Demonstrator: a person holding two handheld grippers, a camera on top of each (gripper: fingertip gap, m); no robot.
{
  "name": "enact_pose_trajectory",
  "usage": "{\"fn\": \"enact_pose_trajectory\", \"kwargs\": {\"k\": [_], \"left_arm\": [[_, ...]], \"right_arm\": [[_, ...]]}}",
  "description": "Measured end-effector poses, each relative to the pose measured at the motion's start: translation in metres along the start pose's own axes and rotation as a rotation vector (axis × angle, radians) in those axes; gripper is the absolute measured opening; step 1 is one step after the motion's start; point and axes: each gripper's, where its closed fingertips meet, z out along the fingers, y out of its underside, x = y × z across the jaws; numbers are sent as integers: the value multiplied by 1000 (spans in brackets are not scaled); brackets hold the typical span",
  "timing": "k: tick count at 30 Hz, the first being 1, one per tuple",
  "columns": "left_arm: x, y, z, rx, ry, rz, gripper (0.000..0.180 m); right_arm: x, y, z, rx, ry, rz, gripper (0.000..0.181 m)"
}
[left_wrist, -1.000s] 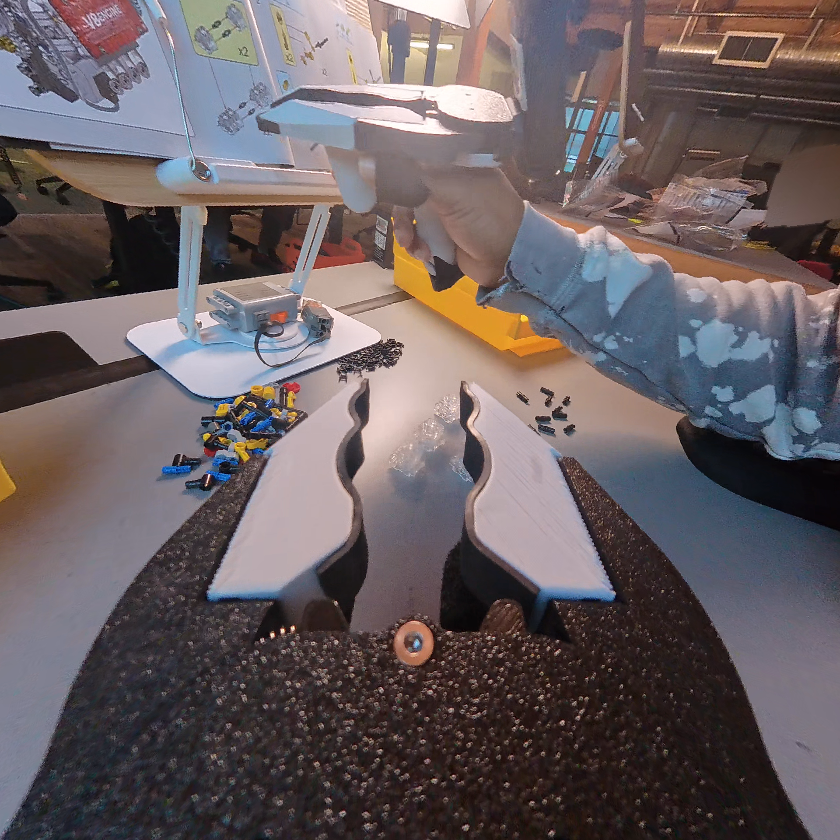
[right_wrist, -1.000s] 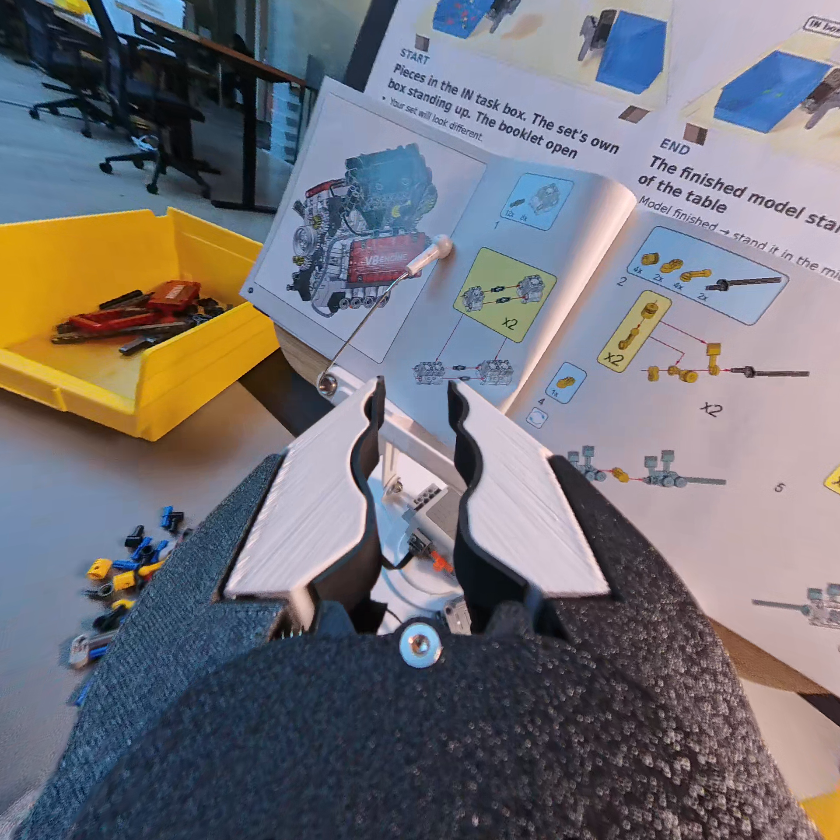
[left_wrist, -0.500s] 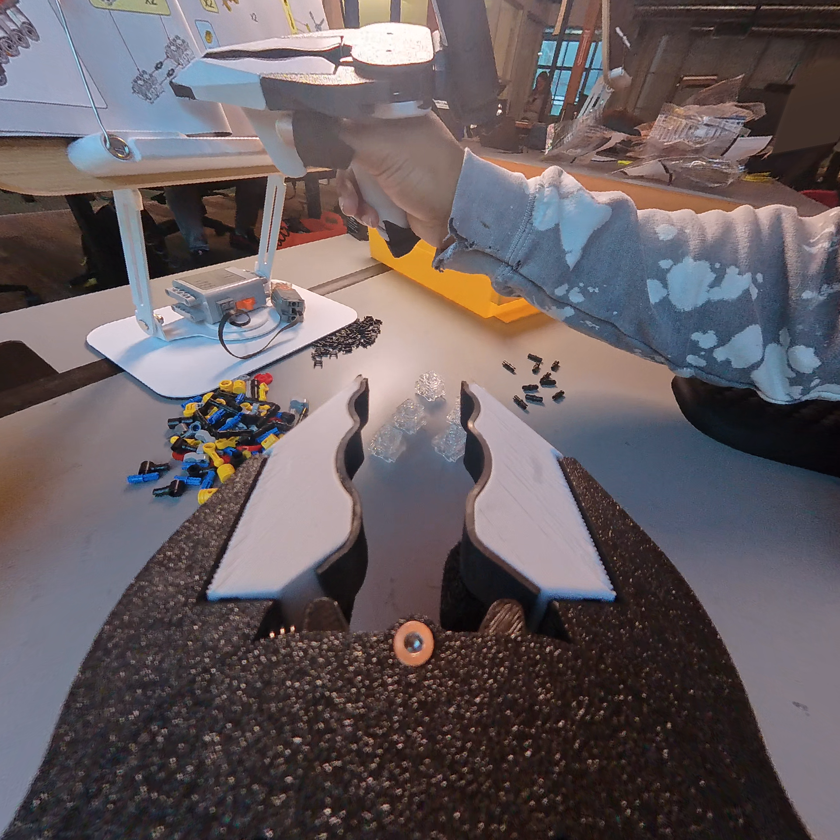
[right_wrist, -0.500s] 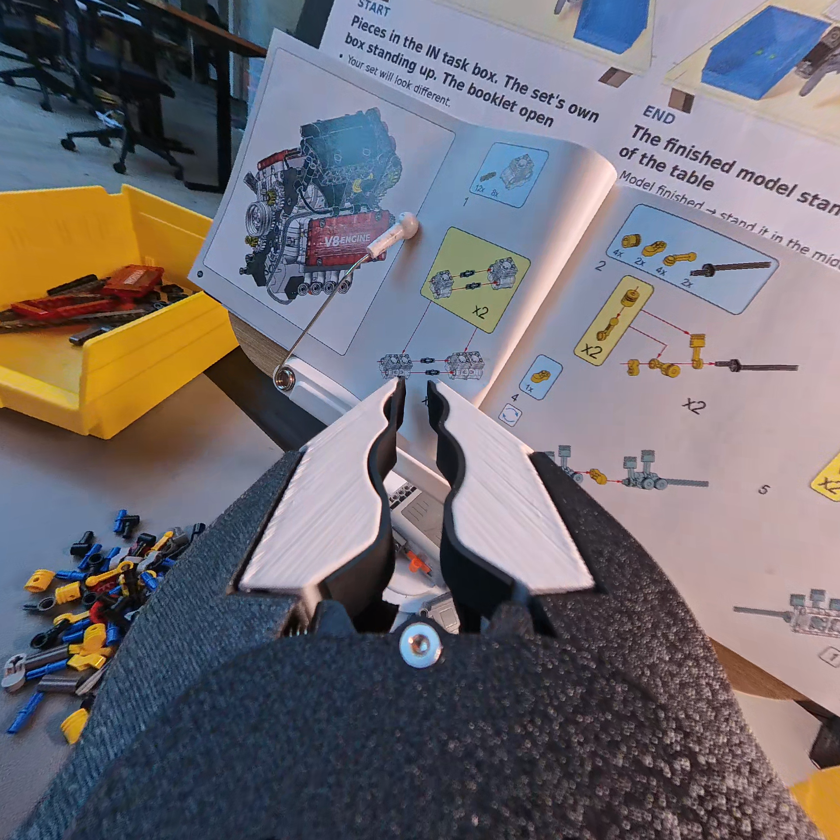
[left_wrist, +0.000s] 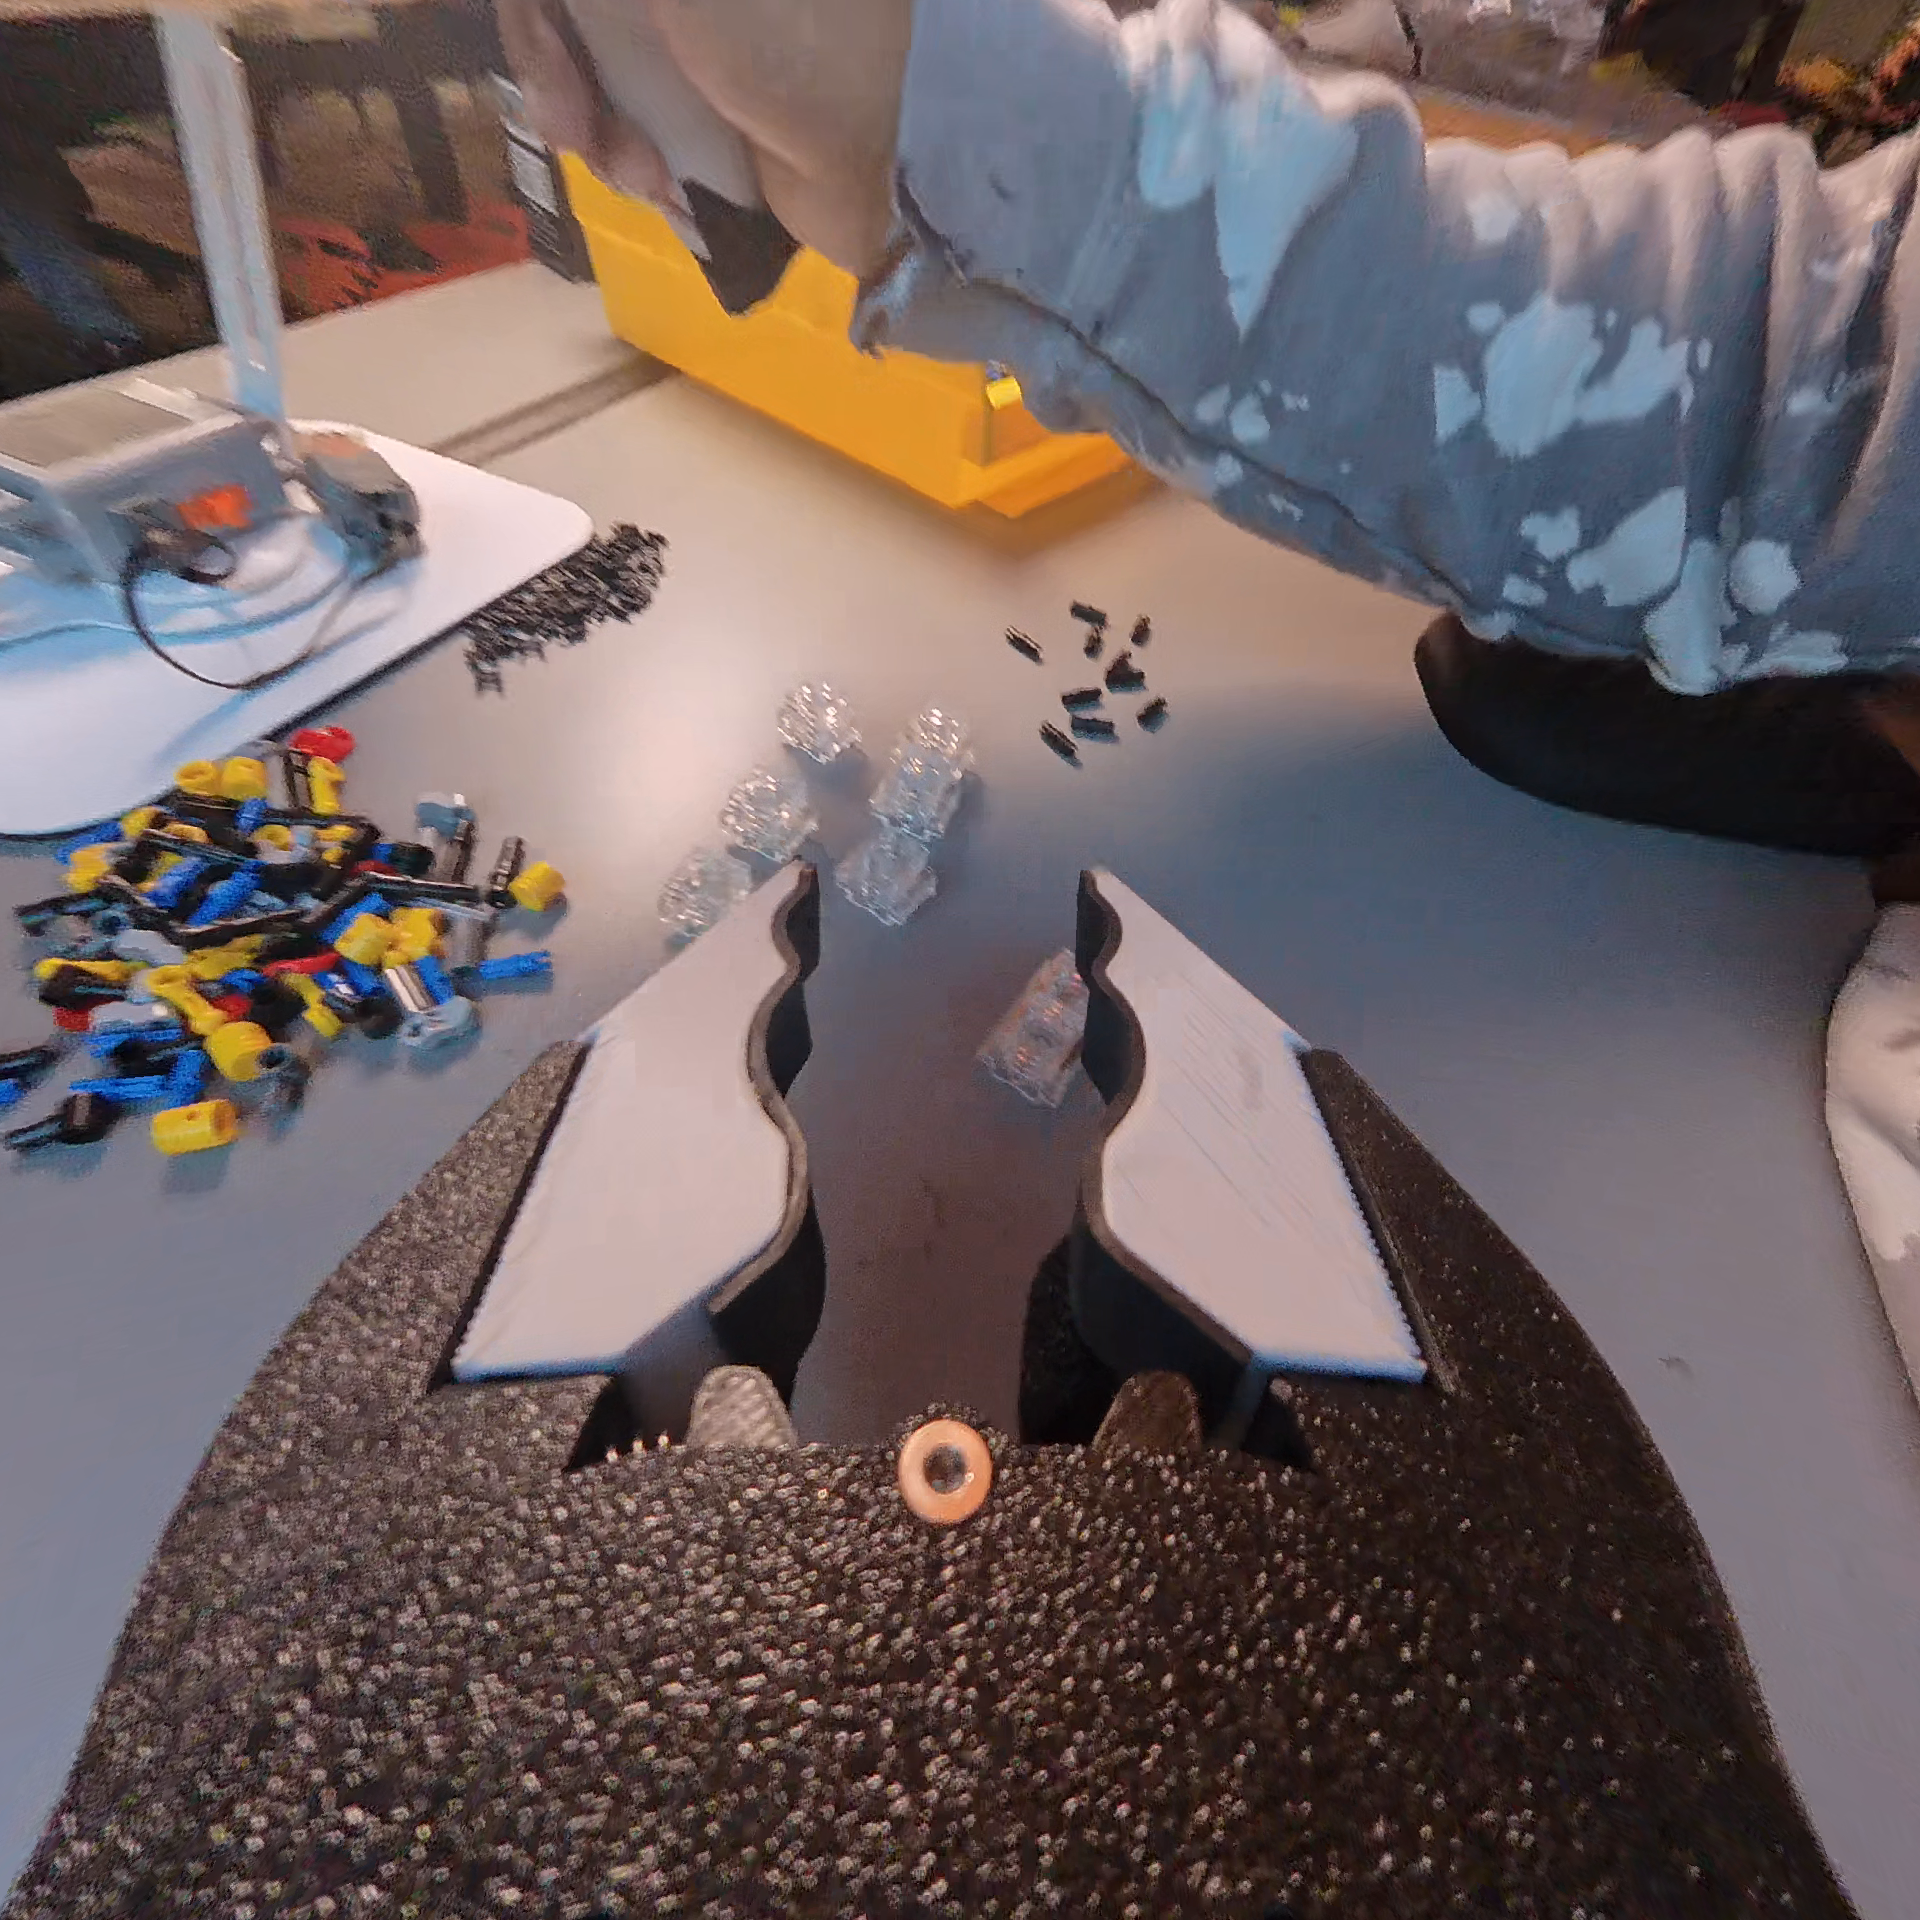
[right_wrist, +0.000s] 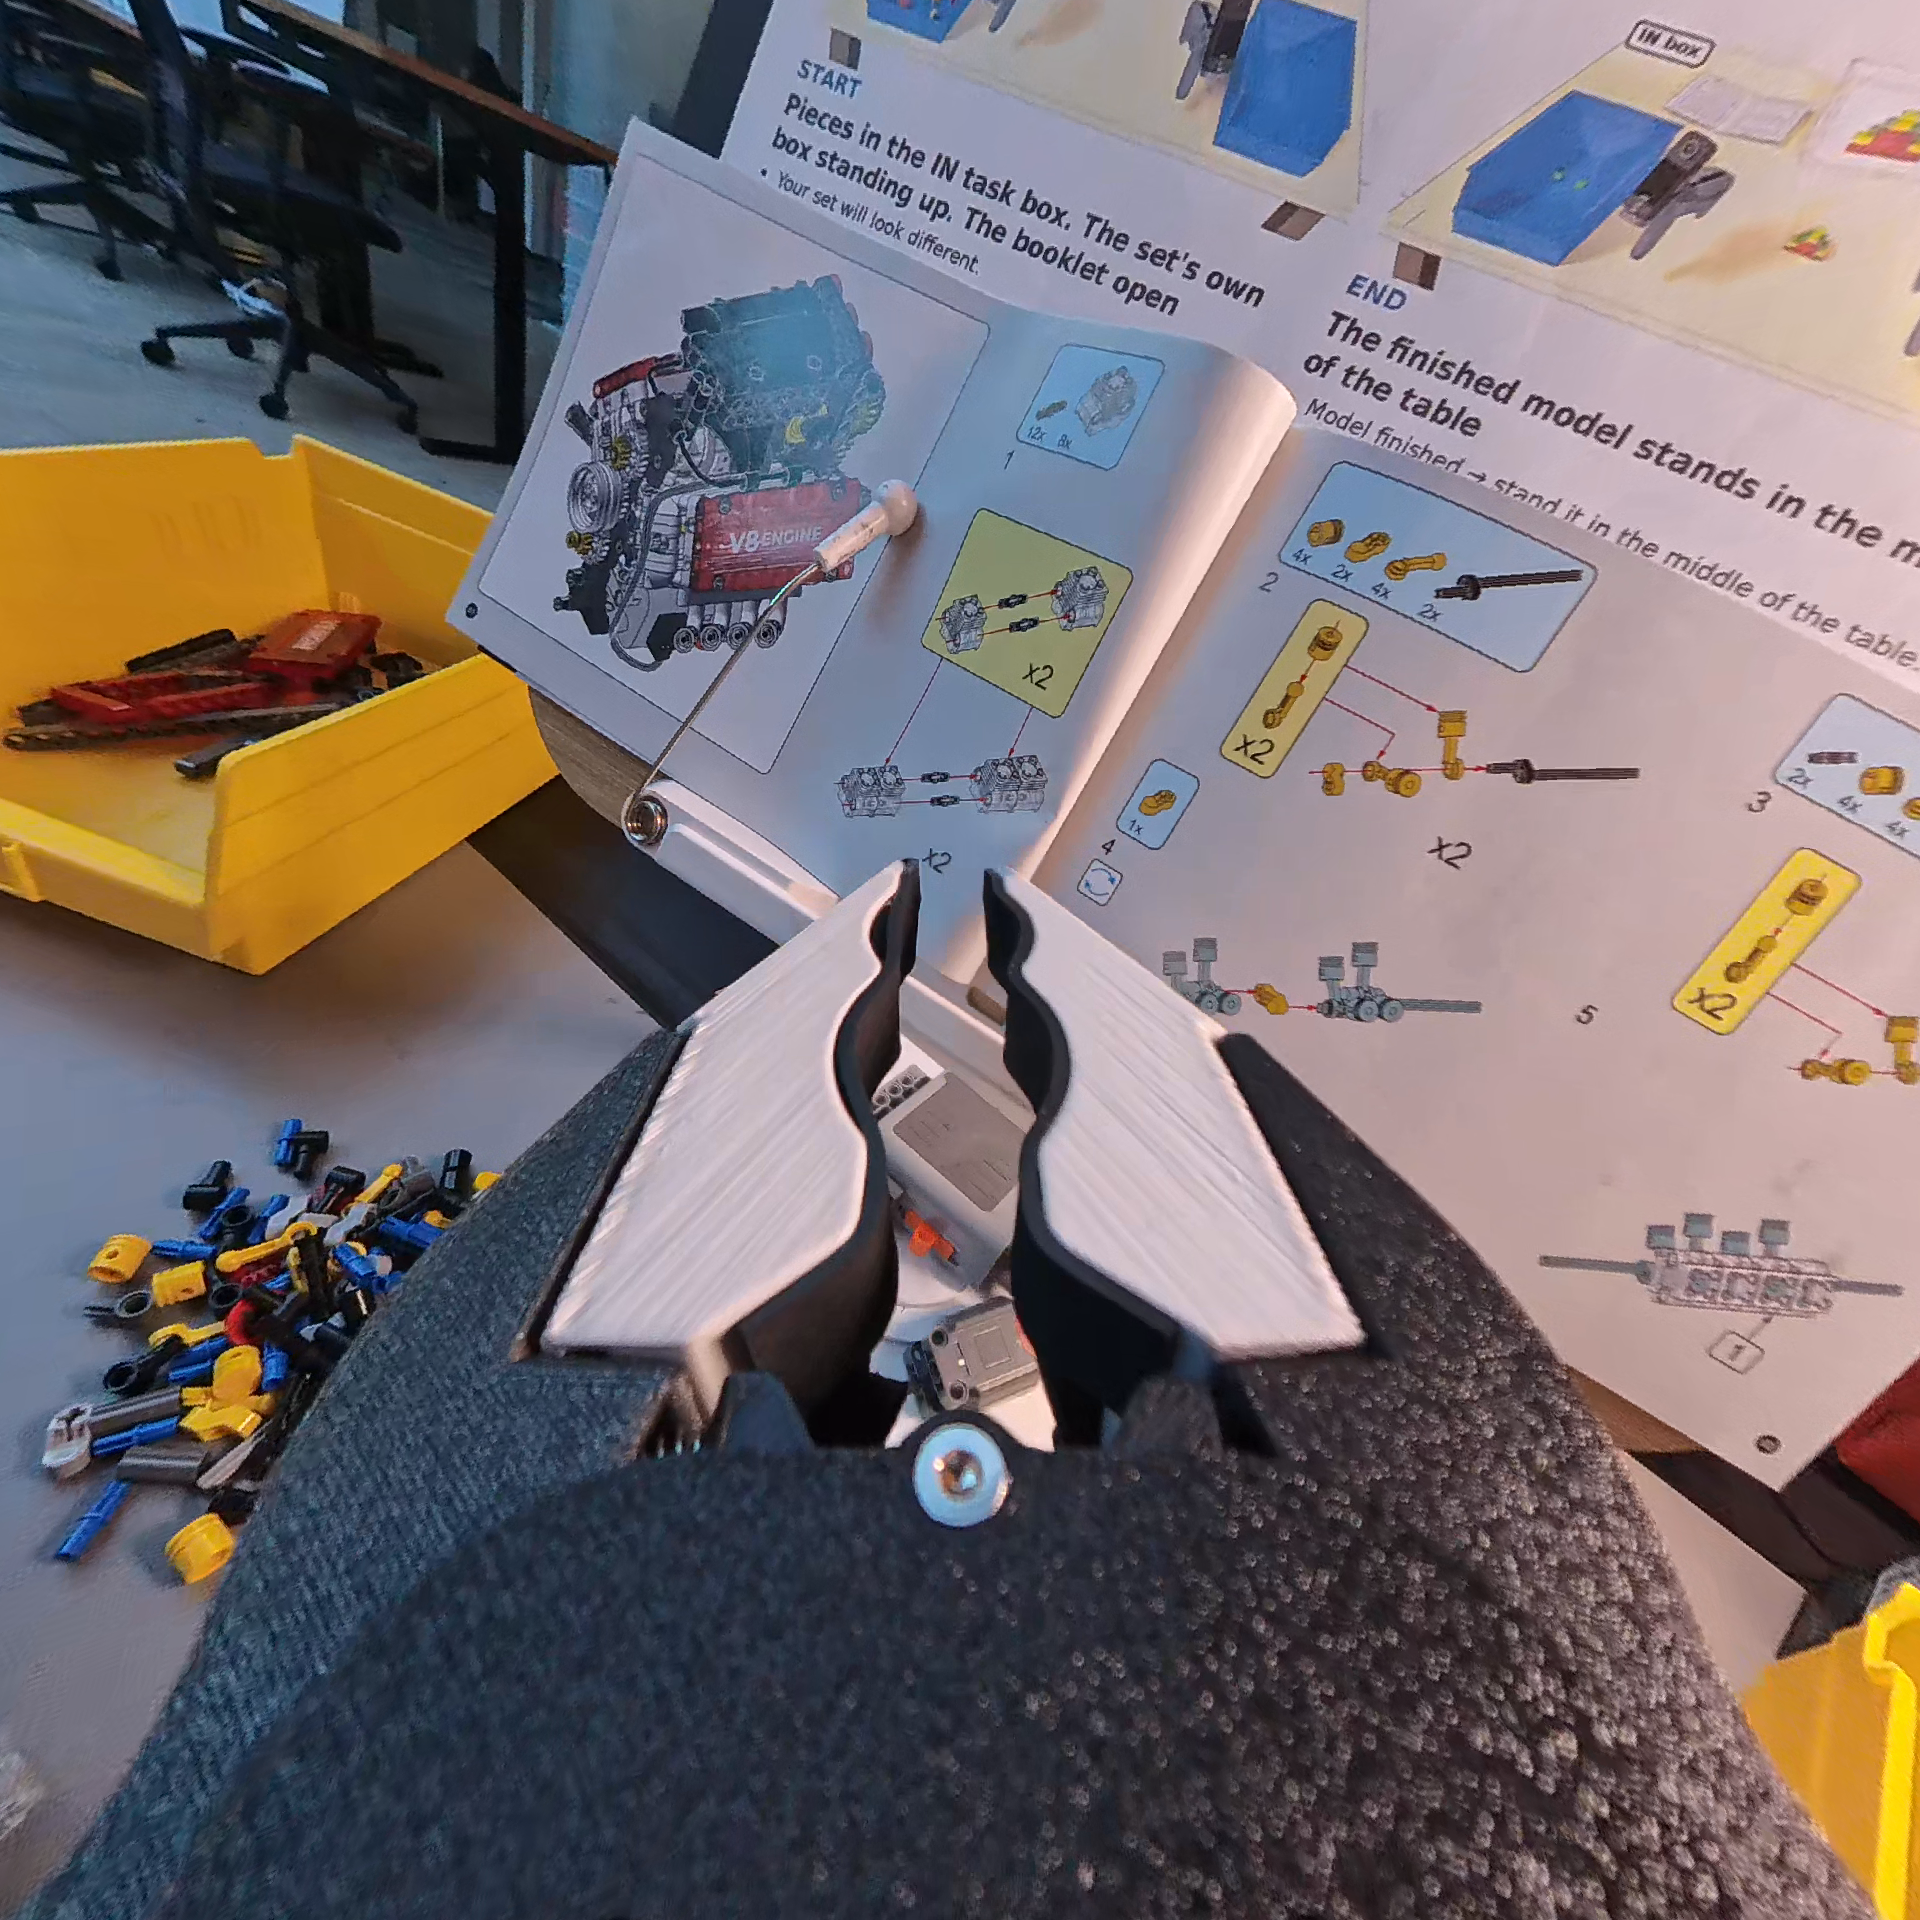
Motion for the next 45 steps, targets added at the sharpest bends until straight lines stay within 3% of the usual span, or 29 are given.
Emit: {"fn": "enact_pose_trajectory", "kwargs": {"k": [7,12,16,21,29,39,45], "left_arm": [[23,38,19,-214,60,115,50],[24,52,22,-292,43,174,42],[19,58,22,-329,2,212,26],[10,59,15,-352,-21,239,25],[-43,64,-16,-387,-140,170,25],[-44,34,-18,-194,-121,110,39],[-25,30,13,-227,-96,195,39]], "right_arm": [[8,-25,10,51,11,-30,12],[13,-36,26,39,21,-42,12],[13,-35,25,28,15,-52,12],[-13,-35,-20,78,-120,-11,14],[-108,83,-147,-273,-598,-68,31],[-124,154,-225,-498,-707,-115,27],[-125,169,-222,-538,-713,-109,24]]}}
